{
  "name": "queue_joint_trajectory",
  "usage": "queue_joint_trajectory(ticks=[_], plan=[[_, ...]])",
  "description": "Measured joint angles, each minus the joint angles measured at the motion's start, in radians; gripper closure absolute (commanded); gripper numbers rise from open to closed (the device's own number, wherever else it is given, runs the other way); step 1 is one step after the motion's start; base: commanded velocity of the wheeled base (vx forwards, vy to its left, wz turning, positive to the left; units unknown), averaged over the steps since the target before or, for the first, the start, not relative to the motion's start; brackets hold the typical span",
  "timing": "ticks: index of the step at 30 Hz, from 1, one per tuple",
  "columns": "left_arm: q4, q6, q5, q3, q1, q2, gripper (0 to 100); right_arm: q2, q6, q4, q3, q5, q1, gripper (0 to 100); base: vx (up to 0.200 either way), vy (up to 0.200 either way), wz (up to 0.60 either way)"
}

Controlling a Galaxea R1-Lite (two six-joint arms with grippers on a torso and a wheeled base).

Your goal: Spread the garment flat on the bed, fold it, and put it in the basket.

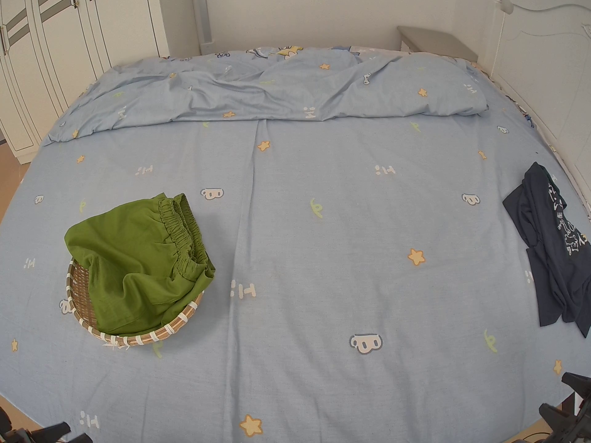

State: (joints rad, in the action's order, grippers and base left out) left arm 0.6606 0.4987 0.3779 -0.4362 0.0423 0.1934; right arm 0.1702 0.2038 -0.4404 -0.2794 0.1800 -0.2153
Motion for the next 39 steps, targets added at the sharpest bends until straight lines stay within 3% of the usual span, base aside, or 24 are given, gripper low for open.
queue_joint_trajectory(ticks=[4, 11, 16, 21, 27, 33, 39], plan=[[-0.213, -0.102, -0.116, 0.103, 0.0, -0.071, 0, -0.038, -0.005, 0.039, 0.037, -0.109, 0.006, 0, 0.0, 0.0, 0.0], [-0.617, -0.364, -0.324, 0.3, 0.0, -0.12, 0, -0.067, -0.001, 0.235, 0.123, -0.213, 0.01, 0, 0.0, 0.0, 0.0], [-0.683, -0.449, -0.369, 0.367, 0.0, -0.133, 0, -0.074, -0.017, 0.465, 0.192, -0.296, 0.014, 0, 0.0, 0.0, 0.0], [-0.663, -0.492, -0.378, 0.401, -0.008, -0.14, 0, -0.085, -0.091, 0.516, 0.239, -0.368, 0.07, 0, 0.0, 0.0, 0.0], [-0.655, -0.515, -0.382, 0.417, -0.037, -0.158, 0, -0.129, -0.237, 0.503, 0.259, -0.352, 0.189, 0, 0.0, 0.0, 0.0], [-0.656, -0.52, -0.386, 0.419, -0.049, -0.174, 0, -0.149, -0.228, 0.459, 0.262, -0.188, 0.212, 0, 0.0, 0.0, 0.0], [-0.657, -0.52, -0.387, 0.419, -0.052, -0.179, 0, -0.155, -0.219, 0.443, 0.262, -0.162, 0.214, 0, 0.0, 0.0, 0.0]])
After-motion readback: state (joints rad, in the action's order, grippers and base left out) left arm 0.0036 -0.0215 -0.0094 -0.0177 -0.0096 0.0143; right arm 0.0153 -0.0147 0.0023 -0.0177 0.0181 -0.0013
